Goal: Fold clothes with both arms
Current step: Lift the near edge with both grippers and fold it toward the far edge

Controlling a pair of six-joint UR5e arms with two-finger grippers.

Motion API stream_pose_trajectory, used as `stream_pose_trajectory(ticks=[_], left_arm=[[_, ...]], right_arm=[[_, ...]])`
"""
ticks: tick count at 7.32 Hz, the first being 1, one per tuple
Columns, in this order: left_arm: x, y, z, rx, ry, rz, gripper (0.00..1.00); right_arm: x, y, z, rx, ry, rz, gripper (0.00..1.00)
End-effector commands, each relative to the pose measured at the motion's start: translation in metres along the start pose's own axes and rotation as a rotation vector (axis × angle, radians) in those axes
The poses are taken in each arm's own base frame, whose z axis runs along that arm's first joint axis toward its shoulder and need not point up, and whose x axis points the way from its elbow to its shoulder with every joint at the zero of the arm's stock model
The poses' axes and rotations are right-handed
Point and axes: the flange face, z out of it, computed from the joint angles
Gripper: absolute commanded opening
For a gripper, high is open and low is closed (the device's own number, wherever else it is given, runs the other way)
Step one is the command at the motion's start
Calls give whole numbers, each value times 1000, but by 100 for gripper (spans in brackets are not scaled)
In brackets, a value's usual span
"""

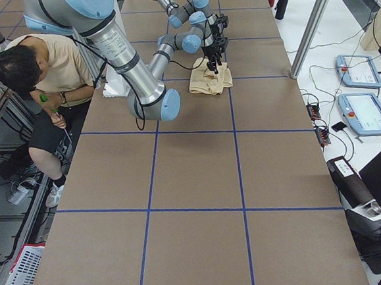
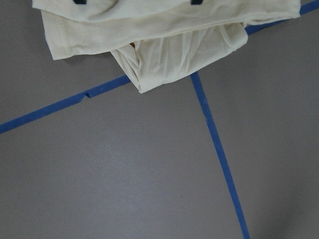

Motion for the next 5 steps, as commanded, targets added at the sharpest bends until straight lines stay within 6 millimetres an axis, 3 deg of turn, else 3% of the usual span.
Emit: stream_pose_trajectory(ticks=[1, 2, 3, 5], left_arm=[[-53, -25, -17, -39, 25, 160, 100], [-64, -29, -18, -34, 14, 179, 100], [-65, -28, -18, -35, 12, 179, 100], [-64, -28, -19, -34, 13, 178, 100]], right_arm=[[-6, 36, 0, -40, -5, -21, 100], [-10, 74, 8, -26, -1, -64, 98], [-10, 103, 17, -51, 16, -105, 84], [-32, 118, 46, -75, 109, -154, 77]])
